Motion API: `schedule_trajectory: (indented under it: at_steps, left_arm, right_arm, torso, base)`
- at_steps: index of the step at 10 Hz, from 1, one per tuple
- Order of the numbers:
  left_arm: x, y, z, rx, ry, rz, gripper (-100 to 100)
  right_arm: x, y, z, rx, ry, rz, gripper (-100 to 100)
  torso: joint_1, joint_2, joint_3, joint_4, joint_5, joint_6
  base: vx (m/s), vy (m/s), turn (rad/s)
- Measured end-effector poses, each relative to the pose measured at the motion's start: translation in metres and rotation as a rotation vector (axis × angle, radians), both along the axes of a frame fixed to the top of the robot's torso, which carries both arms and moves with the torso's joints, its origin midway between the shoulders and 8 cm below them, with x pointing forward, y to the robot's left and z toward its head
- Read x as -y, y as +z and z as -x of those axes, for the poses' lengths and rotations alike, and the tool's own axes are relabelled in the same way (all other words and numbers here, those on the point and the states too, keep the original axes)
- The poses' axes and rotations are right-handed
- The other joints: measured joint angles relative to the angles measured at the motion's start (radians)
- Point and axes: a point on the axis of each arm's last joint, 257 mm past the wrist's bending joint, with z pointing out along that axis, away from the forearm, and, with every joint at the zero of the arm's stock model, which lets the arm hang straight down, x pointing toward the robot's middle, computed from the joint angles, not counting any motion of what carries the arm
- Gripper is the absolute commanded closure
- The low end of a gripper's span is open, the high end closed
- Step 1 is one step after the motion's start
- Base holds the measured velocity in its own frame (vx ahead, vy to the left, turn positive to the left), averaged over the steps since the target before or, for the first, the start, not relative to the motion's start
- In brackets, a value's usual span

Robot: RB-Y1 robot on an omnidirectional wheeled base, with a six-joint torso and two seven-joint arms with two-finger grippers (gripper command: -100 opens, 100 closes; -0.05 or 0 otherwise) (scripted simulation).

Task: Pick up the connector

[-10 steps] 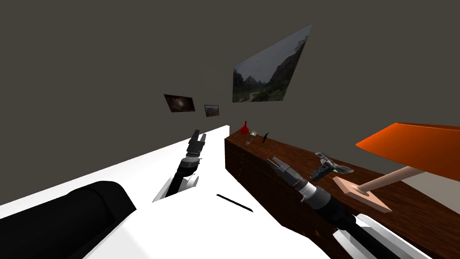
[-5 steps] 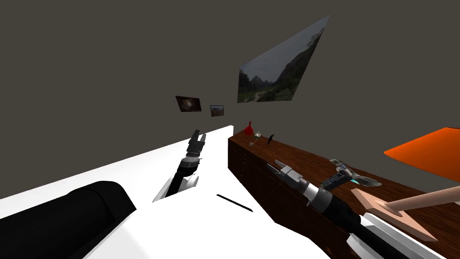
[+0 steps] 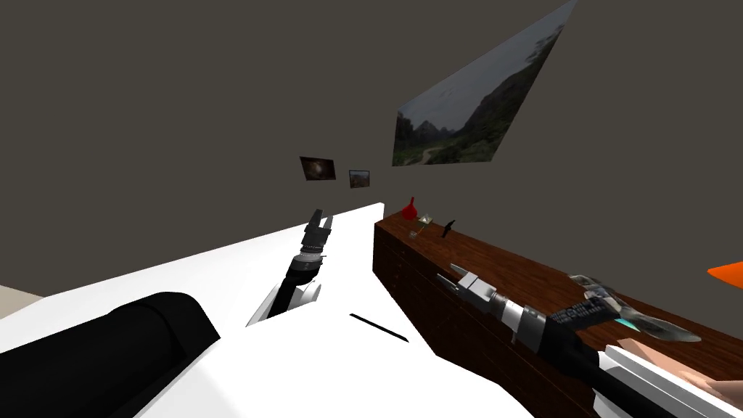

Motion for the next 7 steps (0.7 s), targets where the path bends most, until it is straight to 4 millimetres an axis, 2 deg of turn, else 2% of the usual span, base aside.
schedule_trajectory:
  at_steps: [4, 7]
  left_arm:
    - [0.0, 0.0, 0.0, 0.0, 0.0, 0.0, 0]
    - [0.0, 0.0, 0.0, 0.0, 0.0, 0.0, 0]
  right_arm:
    - [0.033, -0.026, 0.006, -0.018, 0.029, 0.221, -100]
    - [0.065, -0.046, 0.016, -0.038, 0.062, 0.4, -100]
  torso:
    - [-0.001, -0.001, -0.001, 0.0, 0.0, 0.0]
    - [-0.001, -0.003, -0.002, -0.001, 0.0, -0.001]
  base:
    - [0.011, -0.033, 0.256]
    - [0.021, -0.037, 0.239]
